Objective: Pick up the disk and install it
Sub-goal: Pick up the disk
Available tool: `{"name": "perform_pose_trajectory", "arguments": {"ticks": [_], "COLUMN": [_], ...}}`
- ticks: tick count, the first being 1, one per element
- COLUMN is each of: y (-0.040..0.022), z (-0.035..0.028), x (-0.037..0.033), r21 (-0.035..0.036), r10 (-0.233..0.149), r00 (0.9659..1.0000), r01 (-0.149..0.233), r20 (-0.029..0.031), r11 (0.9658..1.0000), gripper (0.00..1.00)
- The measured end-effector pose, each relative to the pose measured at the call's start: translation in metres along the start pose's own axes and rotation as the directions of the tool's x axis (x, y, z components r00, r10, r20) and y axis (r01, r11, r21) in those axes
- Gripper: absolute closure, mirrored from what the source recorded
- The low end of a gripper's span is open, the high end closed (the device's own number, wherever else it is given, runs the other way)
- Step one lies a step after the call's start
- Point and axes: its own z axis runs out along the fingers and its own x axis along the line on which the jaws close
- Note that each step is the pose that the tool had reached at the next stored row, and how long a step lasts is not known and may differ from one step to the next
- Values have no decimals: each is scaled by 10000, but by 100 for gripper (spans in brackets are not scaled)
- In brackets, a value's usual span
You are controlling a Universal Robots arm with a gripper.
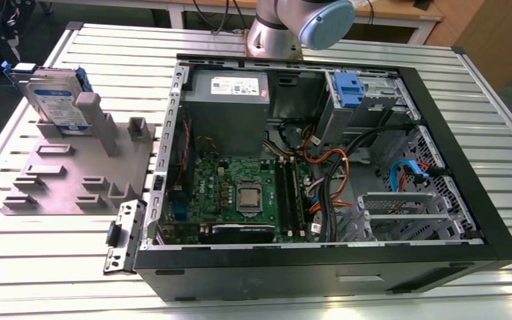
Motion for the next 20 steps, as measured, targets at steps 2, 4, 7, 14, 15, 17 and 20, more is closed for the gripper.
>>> {"name": "perform_pose_trajectory", "arguments": {"ticks": [2, 4, 7, 14, 15, 17, 20], "y": [0, 0, 0, 0, 0, 0, 0], "z": [0, 0, 0, 0, 0, 0, 0], "x": [0, 0, 0, 0, 0, 0, 0], "r21": [0, 0, 0, 11, 14, 21, 31], "r10": [-1, -1, -3, -444, -582, -896, -1373], "r00": [10000, 10000, 10000, 9990, 9983, 9960, 9905], "r01": [1, 1, 3, 444, 582, 896, 1373], "r20": [-1, -1, -1, -16, -21, -33, -51], "r11": [10000, 10000, 10000, 9990, 9983, 9960, 9905], "gripper": [89, 89, 89, 89, 89, 89, 89]}}
